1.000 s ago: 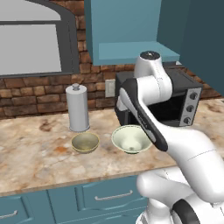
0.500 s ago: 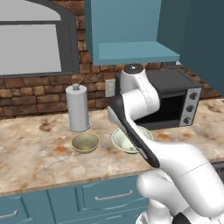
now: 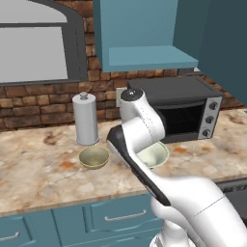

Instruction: Pick up the bowls on the counter and stack them on top of one another in the open cabinet. Place the smaller bowl on top of the larger bowl.

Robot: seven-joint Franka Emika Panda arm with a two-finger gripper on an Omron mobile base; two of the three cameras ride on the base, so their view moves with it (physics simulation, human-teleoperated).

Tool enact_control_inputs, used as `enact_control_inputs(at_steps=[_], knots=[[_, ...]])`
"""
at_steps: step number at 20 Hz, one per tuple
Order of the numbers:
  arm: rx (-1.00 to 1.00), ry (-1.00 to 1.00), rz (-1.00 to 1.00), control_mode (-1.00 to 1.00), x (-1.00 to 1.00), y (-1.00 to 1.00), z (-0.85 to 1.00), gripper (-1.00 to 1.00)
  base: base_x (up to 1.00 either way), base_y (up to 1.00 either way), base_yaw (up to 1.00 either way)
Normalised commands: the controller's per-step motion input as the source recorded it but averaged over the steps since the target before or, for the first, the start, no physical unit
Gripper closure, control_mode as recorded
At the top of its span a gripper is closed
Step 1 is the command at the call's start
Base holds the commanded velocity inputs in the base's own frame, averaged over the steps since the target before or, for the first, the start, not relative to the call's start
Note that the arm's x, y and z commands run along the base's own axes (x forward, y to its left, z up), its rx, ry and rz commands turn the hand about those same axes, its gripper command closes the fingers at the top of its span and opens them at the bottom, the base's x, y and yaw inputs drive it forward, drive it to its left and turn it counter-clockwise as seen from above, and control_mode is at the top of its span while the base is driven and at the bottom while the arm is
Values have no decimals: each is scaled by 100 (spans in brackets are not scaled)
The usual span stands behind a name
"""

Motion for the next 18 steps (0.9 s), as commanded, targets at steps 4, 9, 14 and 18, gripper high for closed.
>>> enact_control_inputs(at_steps=[4,9,14,18], knots=[[-3,0,1,-100,-18,33,-23,-100,0,0,0],[-3,0,1,-100,-13,36,-25,-100,0,0,0],[-2,0,1,-100,-5,36,-27,-100,0,0,0],[0,0,1,-100,3,42,-23,-100,0,0,0]])
